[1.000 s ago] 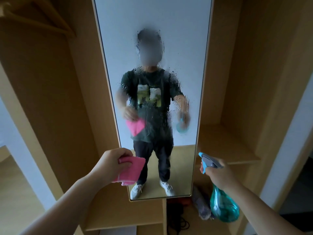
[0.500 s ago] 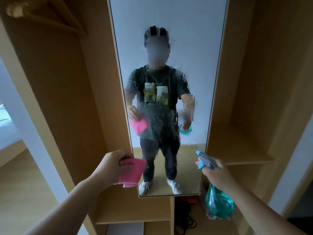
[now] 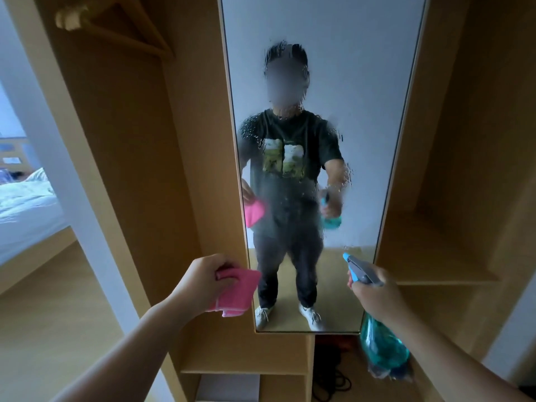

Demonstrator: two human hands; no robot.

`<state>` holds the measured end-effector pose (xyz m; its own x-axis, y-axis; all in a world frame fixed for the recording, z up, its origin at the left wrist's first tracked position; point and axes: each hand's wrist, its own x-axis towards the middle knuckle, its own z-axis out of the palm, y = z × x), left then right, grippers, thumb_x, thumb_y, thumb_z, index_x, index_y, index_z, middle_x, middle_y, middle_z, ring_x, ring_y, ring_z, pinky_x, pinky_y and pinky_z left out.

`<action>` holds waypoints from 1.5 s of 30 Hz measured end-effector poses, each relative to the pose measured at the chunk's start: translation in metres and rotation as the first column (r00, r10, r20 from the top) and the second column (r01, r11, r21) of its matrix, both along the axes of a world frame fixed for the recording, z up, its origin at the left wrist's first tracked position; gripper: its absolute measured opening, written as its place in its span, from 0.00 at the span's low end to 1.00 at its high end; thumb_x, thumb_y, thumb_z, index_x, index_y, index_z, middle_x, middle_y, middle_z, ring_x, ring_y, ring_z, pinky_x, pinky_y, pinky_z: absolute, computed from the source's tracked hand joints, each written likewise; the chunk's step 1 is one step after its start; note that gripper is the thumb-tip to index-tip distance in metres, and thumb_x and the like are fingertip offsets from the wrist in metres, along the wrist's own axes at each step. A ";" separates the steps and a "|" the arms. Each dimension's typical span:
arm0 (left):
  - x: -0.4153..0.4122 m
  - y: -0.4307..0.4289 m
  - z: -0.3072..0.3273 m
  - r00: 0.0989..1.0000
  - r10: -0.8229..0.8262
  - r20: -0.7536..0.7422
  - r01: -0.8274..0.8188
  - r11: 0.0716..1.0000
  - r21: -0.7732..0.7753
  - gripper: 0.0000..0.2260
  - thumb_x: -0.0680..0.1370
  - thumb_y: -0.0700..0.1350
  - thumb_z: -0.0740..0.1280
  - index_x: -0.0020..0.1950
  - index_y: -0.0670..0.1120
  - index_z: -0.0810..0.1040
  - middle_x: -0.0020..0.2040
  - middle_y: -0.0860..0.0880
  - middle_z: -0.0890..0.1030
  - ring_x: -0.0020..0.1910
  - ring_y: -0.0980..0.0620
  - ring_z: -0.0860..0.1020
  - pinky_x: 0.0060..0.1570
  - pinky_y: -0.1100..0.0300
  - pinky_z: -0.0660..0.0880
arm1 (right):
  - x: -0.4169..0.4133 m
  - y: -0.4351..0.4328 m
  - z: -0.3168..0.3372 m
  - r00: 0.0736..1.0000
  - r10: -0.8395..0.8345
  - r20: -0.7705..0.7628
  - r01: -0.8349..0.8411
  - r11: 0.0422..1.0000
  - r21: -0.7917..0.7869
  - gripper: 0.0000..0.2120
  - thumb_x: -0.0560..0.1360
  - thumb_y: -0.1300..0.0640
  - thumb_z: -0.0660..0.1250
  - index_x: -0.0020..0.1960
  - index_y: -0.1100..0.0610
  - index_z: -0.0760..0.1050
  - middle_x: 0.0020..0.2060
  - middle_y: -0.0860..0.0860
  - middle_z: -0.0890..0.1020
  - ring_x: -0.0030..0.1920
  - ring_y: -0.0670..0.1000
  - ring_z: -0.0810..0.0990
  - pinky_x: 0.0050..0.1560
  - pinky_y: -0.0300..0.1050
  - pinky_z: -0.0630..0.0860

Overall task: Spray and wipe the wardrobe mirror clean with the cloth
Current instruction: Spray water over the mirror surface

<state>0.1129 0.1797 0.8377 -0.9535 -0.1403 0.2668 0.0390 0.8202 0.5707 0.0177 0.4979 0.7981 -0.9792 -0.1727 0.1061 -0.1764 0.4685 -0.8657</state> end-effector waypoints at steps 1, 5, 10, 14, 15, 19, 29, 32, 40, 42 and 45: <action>0.000 -0.002 0.000 1.000 0.000 -0.002 0.000 1.000 0.007 0.12 0.72 0.40 0.71 0.48 0.57 0.79 0.43 0.61 0.80 0.43 0.63 0.77 0.32 0.75 0.70 | -0.001 -0.002 -0.001 1.000 0.008 -0.001 -0.008 1.000 0.011 0.07 0.74 0.67 0.62 0.41 0.57 0.74 0.37 0.66 0.76 0.32 0.55 0.71 0.35 0.46 0.68; 0.001 -0.007 -0.001 1.000 0.001 -0.005 -0.001 1.000 0.022 0.12 0.72 0.40 0.71 0.48 0.56 0.80 0.44 0.60 0.80 0.44 0.62 0.77 0.33 0.73 0.71 | -0.002 -0.013 -0.006 0.999 0.047 -0.005 -0.047 0.998 0.029 0.10 0.72 0.68 0.60 0.51 0.66 0.76 0.38 0.66 0.77 0.32 0.56 0.73 0.35 0.41 0.65; 0.003 -0.017 -0.003 1.000 0.000 -0.009 0.000 1.000 0.030 0.11 0.72 0.39 0.71 0.49 0.55 0.80 0.45 0.60 0.80 0.45 0.61 0.77 0.36 0.72 0.73 | 0.004 -0.037 0.000 0.990 0.139 -0.014 -0.139 0.990 -0.005 0.11 0.71 0.70 0.59 0.39 0.56 0.73 0.19 0.39 0.68 0.23 0.43 0.61 0.23 0.31 0.59; 0.008 -0.027 -0.004 1.000 0.012 -0.010 -0.012 1.000 0.016 0.11 0.73 0.40 0.71 0.50 0.55 0.80 0.45 0.59 0.80 0.46 0.61 0.77 0.38 0.70 0.75 | 0.005 -0.054 0.003 0.987 0.160 -0.024 -0.160 0.986 -0.039 0.15 0.72 0.70 0.59 0.34 0.52 0.73 0.22 0.43 0.64 0.22 0.43 0.60 0.24 0.33 0.60; 0.009 -0.029 -0.004 1.000 0.016 -0.012 -0.016 1.000 0.019 0.11 0.73 0.40 0.71 0.50 0.55 0.80 0.46 0.60 0.80 0.46 0.61 0.77 0.37 0.70 0.75 | 0.005 -0.057 0.003 0.987 0.160 -0.025 -0.161 0.986 -0.046 0.14 0.72 0.70 0.59 0.37 0.53 0.75 0.23 0.44 0.65 0.22 0.42 0.61 0.24 0.33 0.61; 0.012 -0.038 -0.004 0.999 0.020 -0.027 -0.019 1.000 0.021 0.11 0.73 0.41 0.71 0.50 0.56 0.80 0.45 0.61 0.80 0.45 0.61 0.77 0.36 0.71 0.74 | 0.004 -0.066 0.005 0.986 0.165 -0.032 -0.166 0.984 -0.060 0.13 0.72 0.70 0.60 0.44 0.55 0.78 0.23 0.43 0.69 0.22 0.39 0.67 0.26 0.30 0.63; 0.016 -0.043 -0.013 0.999 0.020 -0.036 -0.019 0.999 0.042 0.14 0.73 0.41 0.71 0.46 0.61 0.77 0.43 0.62 0.79 0.43 0.63 0.77 0.32 0.77 0.71 | 0.008 -0.073 -0.011 0.996 0.081 -0.029 -0.082 0.996 -0.041 0.05 0.72 0.67 0.61 0.39 0.62 0.73 0.33 0.58 0.74 0.31 0.49 0.71 0.28 0.35 0.68; 0.018 -0.045 -0.021 1.000 0.010 -0.020 -0.009 0.999 0.053 0.15 0.73 0.41 0.72 0.45 0.63 0.76 0.43 0.63 0.79 0.43 0.64 0.77 0.32 0.76 0.72 | 0.012 -0.074 -0.024 0.994 0.101 0.048 -0.097 0.993 -0.070 0.11 0.71 0.69 0.60 0.43 0.56 0.77 0.34 0.52 0.78 0.26 0.40 0.73 0.26 0.29 0.68; 0.021 -0.042 -0.043 0.999 -0.031 0.024 0.030 0.998 0.047 0.14 0.73 0.40 0.71 0.47 0.61 0.77 0.44 0.63 0.79 0.44 0.62 0.78 0.33 0.74 0.73 | 0.026 -0.082 -0.065 0.980 0.112 0.165 -0.107 0.993 -0.044 0.17 0.73 0.67 0.61 0.45 0.43 0.72 0.33 0.41 0.71 0.24 0.37 0.72 0.27 0.30 0.67; 0.022 -0.041 -0.049 0.998 -0.042 0.038 0.040 0.998 0.051 0.13 0.74 0.40 0.71 0.49 0.59 0.77 0.45 0.62 0.79 0.45 0.62 0.78 0.33 0.74 0.73 | 0.028 -0.085 -0.074 0.977 0.118 0.178 -0.115 0.993 -0.028 0.18 0.74 0.67 0.61 0.44 0.42 0.70 0.31 0.40 0.69 0.28 0.38 0.70 0.30 0.32 0.66; 0.024 -0.039 -0.060 0.997 -0.036 0.061 0.032 0.998 0.058 0.13 0.73 0.40 0.71 0.48 0.59 0.78 0.44 0.62 0.79 0.45 0.62 0.77 0.33 0.73 0.73 | 0.033 -0.088 -0.084 0.972 0.073 0.223 -0.064 0.997 -0.047 0.18 0.75 0.64 0.63 0.45 0.40 0.67 0.36 0.40 0.72 0.32 0.39 0.72 0.27 0.28 0.65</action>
<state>0.1371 0.1411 0.7781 -0.9724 -0.1206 0.1996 0.0296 0.7851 0.6187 0.0512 0.4102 0.7144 -0.9648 -0.2402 -0.1072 -0.0059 0.4271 -0.9042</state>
